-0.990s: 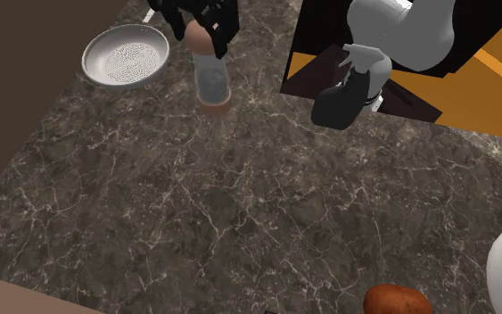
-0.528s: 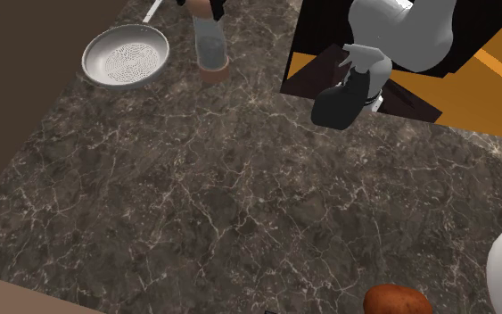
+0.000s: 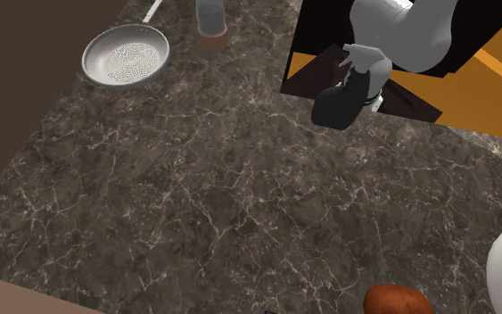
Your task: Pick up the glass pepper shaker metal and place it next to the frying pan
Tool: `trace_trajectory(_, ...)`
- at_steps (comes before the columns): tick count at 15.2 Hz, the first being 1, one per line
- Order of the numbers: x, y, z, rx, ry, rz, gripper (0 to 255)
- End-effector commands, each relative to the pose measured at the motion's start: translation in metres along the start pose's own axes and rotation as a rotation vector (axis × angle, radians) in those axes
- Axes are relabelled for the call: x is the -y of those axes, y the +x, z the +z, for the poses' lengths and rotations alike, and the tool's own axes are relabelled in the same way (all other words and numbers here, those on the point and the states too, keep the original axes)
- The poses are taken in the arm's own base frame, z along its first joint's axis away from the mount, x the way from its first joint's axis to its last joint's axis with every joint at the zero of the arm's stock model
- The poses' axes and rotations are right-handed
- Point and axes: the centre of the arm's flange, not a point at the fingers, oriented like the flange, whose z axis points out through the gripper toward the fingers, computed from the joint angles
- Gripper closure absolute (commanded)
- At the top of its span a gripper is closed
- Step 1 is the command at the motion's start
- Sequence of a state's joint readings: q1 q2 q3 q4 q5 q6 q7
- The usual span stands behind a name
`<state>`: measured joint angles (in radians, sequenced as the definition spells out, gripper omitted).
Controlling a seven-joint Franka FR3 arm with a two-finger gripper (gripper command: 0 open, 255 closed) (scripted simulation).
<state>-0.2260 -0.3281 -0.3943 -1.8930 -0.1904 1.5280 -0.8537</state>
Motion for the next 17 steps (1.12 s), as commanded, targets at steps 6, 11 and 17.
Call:
trace_trajectory(6,-0.057,-0.076,0.009,0.000,0.000,-0.001,255)
trace_trajectory(11,-0.096,-0.128,0.014,0.000,0.000,-0.001,255)
trace_trajectory(17,-0.143,-0.192,0.019,0.000,0.000,-0.001,255)
